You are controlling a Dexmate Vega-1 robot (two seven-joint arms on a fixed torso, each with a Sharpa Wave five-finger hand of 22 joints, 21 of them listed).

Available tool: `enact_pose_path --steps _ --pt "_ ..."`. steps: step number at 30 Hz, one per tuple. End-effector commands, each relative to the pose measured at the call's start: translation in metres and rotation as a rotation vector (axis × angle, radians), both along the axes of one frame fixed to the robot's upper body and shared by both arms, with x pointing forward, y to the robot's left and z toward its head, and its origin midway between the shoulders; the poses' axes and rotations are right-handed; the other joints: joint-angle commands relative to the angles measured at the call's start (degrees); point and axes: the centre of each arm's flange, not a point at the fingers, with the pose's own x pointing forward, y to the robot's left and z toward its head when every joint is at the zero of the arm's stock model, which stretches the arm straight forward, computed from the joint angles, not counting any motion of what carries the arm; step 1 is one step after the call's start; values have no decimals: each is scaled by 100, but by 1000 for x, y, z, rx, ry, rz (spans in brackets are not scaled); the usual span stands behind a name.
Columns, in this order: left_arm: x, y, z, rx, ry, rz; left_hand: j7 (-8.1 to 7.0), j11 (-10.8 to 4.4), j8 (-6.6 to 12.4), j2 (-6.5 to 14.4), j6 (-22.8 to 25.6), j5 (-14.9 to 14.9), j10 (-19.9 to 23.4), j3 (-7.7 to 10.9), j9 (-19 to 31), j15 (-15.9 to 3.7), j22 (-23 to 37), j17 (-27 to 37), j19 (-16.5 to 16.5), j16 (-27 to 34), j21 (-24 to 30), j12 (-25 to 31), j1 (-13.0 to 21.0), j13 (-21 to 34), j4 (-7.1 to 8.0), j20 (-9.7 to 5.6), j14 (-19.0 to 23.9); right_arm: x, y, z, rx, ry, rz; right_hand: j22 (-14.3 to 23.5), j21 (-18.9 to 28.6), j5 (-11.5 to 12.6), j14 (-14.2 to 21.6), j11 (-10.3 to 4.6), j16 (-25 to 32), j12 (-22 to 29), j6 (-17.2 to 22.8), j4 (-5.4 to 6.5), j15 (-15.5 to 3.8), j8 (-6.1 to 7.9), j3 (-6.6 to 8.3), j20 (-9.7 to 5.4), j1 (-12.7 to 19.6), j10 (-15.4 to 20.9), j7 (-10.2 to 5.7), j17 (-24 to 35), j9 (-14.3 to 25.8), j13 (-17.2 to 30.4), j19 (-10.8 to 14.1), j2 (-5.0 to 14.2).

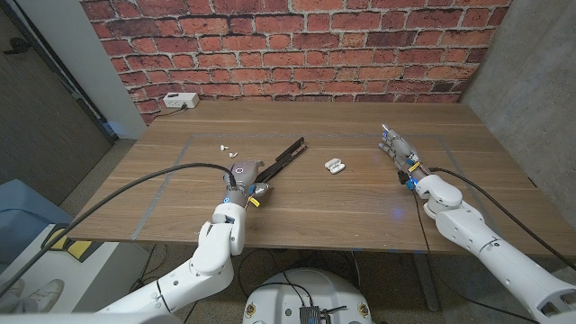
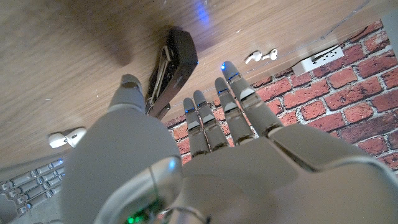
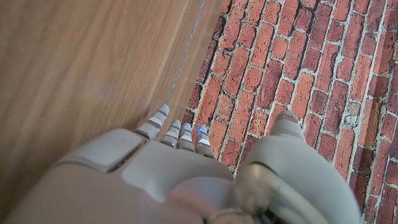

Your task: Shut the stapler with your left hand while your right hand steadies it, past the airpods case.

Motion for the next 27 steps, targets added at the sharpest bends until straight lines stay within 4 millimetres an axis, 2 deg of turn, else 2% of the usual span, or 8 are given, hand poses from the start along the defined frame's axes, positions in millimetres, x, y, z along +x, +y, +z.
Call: enact_pose_path --steps 1,19,27 --pt "0 5 -3 -19 11 7 8 5 0 35 -17 -1 -5 48 23 -878 26 21 18 -10 13 4 17 17 12 25 57 -4 1 1 -8 1 -1 15 0 -4 -33 -23 31 15 8 -51 3 24 -1 -7 19 5 -16 6 15 3 -21 32" --pt "9 4 -7 -59 37 5 -15 -41 52 62 126 -4 217 75 12 -910 31 20 120 29 31 81 17 36 6 2 296 -1 4 -1 -10 14 3 15 1 -7 -32 -20 33 12 7 -59 13 23 -6 7 15 -4 -12 6 15 3 -21 35" --pt "11 3 -15 -70 57 3 -19 -40 59 54 155 -7 253 75 8 -925 32 17 145 28 34 90 8 42 4 -3 353 -2 5 -2 -14 12 9 15 3 -7 -33 -45 33 10 1 -64 -3 21 -8 3 16 -10 -20 6 15 3 -18 34"
